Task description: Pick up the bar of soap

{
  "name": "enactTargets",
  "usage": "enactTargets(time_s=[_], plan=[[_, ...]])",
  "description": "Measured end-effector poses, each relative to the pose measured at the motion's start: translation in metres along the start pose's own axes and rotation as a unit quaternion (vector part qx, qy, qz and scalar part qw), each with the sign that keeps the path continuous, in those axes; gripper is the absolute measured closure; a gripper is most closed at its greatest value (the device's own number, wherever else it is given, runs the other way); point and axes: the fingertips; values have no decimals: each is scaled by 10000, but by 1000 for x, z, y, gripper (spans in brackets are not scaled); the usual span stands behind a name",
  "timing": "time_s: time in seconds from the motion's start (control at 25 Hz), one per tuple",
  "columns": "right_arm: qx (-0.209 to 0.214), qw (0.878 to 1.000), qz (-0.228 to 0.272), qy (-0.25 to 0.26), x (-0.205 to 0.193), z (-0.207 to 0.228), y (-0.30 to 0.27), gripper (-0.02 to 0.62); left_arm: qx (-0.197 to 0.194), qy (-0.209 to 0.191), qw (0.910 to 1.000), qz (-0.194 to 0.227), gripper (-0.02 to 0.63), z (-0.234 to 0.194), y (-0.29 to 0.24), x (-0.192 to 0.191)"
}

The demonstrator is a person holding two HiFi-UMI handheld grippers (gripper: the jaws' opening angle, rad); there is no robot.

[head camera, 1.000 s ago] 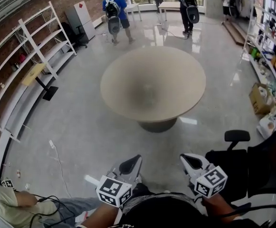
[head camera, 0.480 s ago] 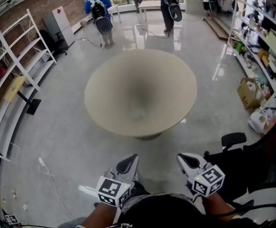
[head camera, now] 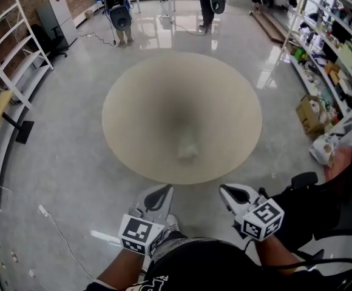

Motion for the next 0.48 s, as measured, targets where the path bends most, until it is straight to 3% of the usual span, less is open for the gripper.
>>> enactTargets(time_s=[0.2, 0.44, 0.48], plan=[[-139, 9994, -325, 52, 7, -4, -80, 589, -126, 189, 9995, -238, 598, -73, -10, -15], [-497, 9944, -925, 132, -5, 8, -151, 589, -488, 220, 9978, -397, 598, -117, -19, -27], [-529, 9930, -1039, 193, -7, 10, -160, 565, -512, 266, 9975, -405, 598, -123, -19, -29]])
Point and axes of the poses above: the fingertips, and each gripper's own axes: y backward along the fingers, z to its right, x out of its top, and after that the axes turned 3 degrees about y, right-handed
